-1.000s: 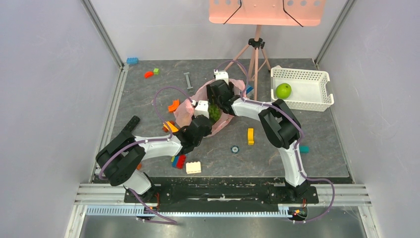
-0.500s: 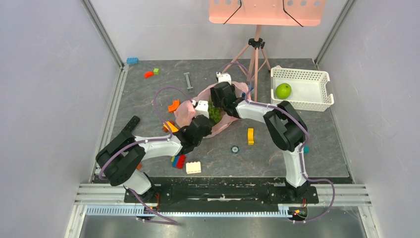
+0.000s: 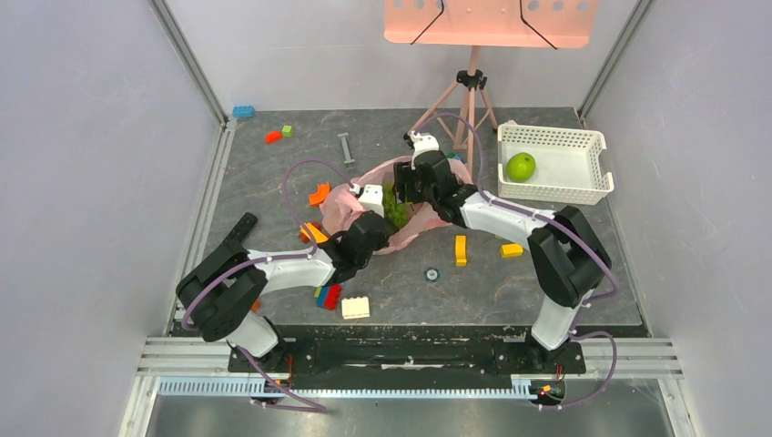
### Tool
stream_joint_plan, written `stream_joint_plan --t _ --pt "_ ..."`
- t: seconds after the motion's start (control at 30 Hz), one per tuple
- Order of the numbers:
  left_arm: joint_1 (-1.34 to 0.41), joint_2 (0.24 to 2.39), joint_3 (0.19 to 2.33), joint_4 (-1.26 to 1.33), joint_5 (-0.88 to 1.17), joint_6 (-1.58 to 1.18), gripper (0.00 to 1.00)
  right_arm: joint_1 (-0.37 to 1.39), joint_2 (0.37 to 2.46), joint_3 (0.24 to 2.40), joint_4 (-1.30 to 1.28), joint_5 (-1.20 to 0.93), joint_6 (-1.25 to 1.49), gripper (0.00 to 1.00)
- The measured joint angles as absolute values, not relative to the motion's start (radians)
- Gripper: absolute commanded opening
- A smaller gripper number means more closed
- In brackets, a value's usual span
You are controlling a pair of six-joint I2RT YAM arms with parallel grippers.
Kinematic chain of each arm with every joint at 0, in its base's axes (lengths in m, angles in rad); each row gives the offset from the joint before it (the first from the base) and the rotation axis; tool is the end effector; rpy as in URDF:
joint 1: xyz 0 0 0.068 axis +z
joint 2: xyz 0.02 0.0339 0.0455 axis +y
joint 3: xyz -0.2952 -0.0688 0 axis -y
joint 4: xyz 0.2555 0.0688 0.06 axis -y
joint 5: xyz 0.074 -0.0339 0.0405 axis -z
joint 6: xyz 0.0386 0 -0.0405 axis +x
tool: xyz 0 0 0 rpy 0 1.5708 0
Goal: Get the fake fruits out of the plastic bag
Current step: Take out the fake fruit from the plastic bag, then place the fake fruit in the bin.
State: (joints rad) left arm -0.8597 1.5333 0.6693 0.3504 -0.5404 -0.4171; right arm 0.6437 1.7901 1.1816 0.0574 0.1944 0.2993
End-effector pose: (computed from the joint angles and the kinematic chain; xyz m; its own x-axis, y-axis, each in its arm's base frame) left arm 0.2198 -0.2248 0.2005 -0.4379 -0.0239 -0.8987 0.1967 0.9729 -0.1217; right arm 0.3432 0.2482 0.2462 -0.5350 -0.0398 -0.8439 -0.3134 0.9370 0.1545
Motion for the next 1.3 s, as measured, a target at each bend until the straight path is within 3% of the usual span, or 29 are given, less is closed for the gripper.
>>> stream_joint_plan --t 0.5,0.93,1.07,1.3 --pt "-0.86 1.533 0.669 0.35 -0.54 -0.417 0.15 0.644 1.454 1.062 -0.052 0.017 0.303 0.6" --pt "-0.86 1.533 0.669 0.35 -0.54 -0.417 0.15 0.605 1.222 1.135 -0.232 -0.018 0.322 0.63" --pt "-0.86 1.533 0.669 0.35 -0.54 -0.417 0.15 0.507 1.208 1.198 -0.264 -0.042 0.313 0.63" --pt "-0.86 1.533 0.669 0.35 -0.537 -0.417 0.15 0.186 1.221 1.2 -0.303 -0.1 0.311 0.62"
